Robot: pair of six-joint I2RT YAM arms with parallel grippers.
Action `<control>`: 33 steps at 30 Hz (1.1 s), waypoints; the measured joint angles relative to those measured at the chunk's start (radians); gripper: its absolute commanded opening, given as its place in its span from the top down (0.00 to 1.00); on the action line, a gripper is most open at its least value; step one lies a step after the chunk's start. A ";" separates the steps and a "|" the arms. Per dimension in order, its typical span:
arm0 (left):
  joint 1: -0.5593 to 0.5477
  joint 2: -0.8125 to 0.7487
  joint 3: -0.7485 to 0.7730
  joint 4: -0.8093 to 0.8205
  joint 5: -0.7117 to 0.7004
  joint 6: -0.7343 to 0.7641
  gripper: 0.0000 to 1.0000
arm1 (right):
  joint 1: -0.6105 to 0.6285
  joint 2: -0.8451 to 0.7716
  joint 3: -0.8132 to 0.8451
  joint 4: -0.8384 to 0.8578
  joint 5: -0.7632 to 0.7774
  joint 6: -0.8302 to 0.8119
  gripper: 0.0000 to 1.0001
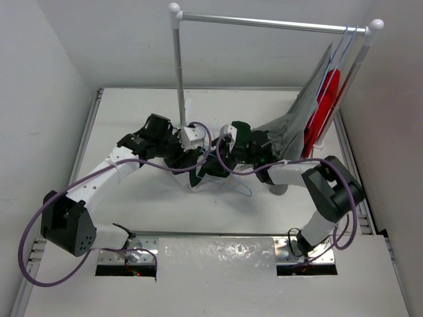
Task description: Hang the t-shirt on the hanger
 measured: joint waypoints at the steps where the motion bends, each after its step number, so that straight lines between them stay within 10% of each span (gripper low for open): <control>1: 0.012 -0.001 0.002 0.002 -0.005 0.003 0.45 | -0.002 0.021 0.000 0.026 0.000 0.016 1.00; 14: 0.098 -0.020 -0.015 0.039 -0.018 0.157 0.23 | -0.015 0.132 0.004 0.136 0.001 0.112 1.00; 33: 0.071 0.213 -0.145 0.467 0.098 0.116 0.30 | -0.015 0.125 0.017 0.010 -0.005 0.042 1.00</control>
